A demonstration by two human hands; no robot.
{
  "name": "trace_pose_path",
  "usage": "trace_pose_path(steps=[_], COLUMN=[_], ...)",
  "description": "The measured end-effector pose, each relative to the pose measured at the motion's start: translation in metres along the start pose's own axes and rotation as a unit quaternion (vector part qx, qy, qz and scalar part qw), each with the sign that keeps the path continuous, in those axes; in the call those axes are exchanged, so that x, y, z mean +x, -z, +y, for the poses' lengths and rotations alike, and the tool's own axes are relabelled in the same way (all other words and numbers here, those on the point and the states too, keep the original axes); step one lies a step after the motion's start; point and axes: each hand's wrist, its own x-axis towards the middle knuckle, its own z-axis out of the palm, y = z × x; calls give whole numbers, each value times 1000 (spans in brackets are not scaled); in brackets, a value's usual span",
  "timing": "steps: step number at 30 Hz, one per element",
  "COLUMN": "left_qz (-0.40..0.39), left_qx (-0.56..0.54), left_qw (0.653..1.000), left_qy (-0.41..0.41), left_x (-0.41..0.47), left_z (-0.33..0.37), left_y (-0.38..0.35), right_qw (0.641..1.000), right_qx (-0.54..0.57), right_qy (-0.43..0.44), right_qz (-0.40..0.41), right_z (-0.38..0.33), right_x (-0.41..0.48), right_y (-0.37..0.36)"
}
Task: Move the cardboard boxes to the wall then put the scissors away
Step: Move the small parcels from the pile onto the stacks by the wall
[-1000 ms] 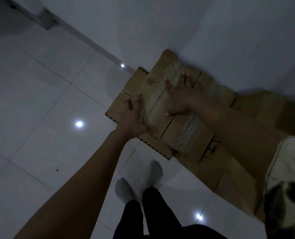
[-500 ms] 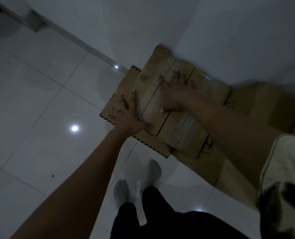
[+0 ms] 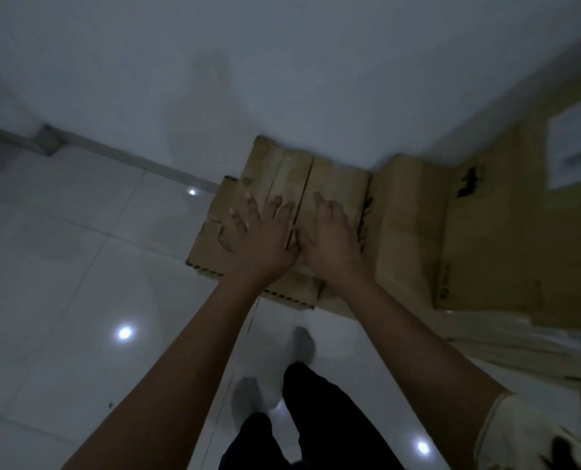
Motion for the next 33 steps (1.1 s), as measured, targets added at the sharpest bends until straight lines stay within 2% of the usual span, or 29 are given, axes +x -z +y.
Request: trace_pose_path(steps=[2,9,13,18,24,29,33], left_qz=[-9,-14,6,12,16,-29,-46], left_qx=[6,15,36,71,46,51,23], left_qw=[999,993,979,951,916,899,892], left_qy=[-44,-113,-200,-301,-398,-434,-449], left_x=[-20,-96,-127,-151,-187,-231,-279], left_z=[20,119,176,252,340,408,461], left_y=[22,99,123,137,125,93,58], right_qw=[999,985,960,940,906,887,858], right_qx=[10,52,103,130,138,112,138], right_qy=[-25,-78,-122,-166,-210,-283,-347], right_qz=[30,146,230,269,340,348,354], right_z=[-4,-12,-4,19,61,113,153], right_x=[-27,-127,-187,-242,-304,-370,-435], right_y=[30,146,195,246,288,310,320])
